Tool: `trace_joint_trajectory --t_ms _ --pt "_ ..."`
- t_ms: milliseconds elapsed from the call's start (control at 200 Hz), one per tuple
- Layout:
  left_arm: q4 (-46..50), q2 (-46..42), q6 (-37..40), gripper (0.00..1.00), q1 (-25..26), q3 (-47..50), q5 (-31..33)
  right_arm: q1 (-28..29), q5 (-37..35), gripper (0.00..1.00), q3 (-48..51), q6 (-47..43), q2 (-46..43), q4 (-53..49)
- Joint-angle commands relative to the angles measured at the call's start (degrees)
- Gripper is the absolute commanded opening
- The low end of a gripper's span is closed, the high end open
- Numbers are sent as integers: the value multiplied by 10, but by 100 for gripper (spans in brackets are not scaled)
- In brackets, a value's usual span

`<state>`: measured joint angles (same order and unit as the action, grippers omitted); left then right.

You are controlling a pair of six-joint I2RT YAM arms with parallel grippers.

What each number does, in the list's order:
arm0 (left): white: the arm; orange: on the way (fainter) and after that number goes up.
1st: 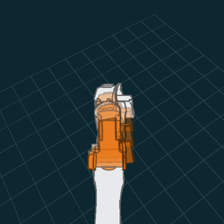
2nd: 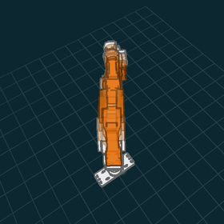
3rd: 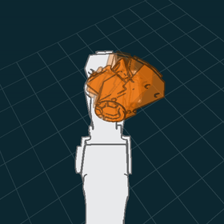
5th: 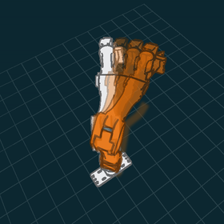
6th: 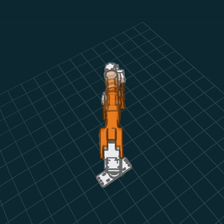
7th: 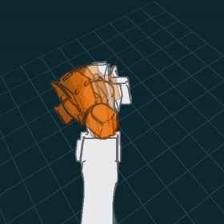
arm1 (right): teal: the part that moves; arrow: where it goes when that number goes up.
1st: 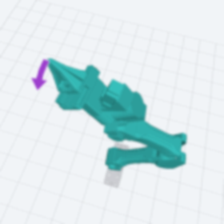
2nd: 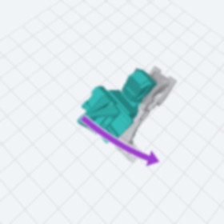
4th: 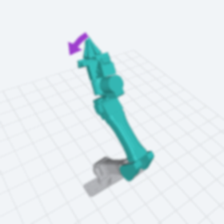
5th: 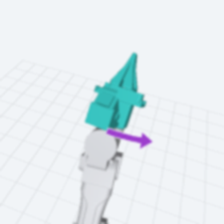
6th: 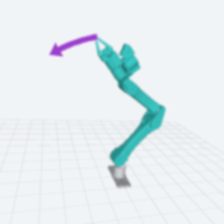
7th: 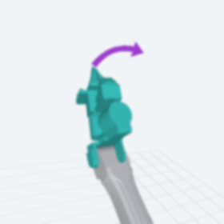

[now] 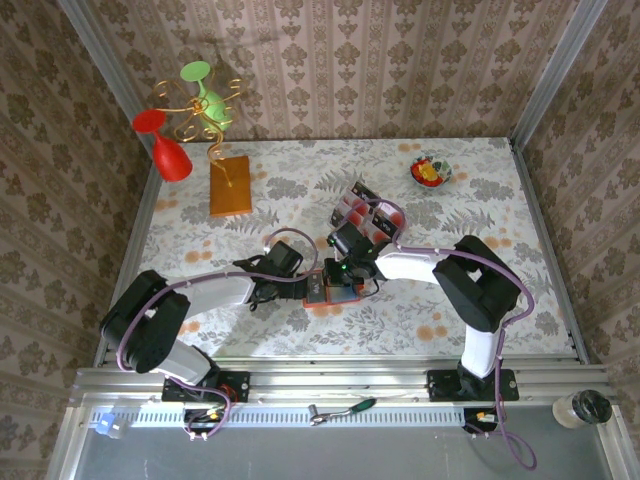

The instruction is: Put the credit cards into the card holder

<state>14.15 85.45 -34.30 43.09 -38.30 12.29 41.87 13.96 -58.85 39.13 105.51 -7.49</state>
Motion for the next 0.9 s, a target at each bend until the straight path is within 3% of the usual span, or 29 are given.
trace_joint_trajectory --t_ms 0,250,895 --pt "5 11 10 100 -4 -1 -19 -1 10 3 -8 3 11 2" --pt "23 -29 13 100 -18 -1 -19 -3 1 3 1 0 -24 -3" --pt "35 -34 19 100 -24 -19 -14 15 3 4 73 30 -69 37"
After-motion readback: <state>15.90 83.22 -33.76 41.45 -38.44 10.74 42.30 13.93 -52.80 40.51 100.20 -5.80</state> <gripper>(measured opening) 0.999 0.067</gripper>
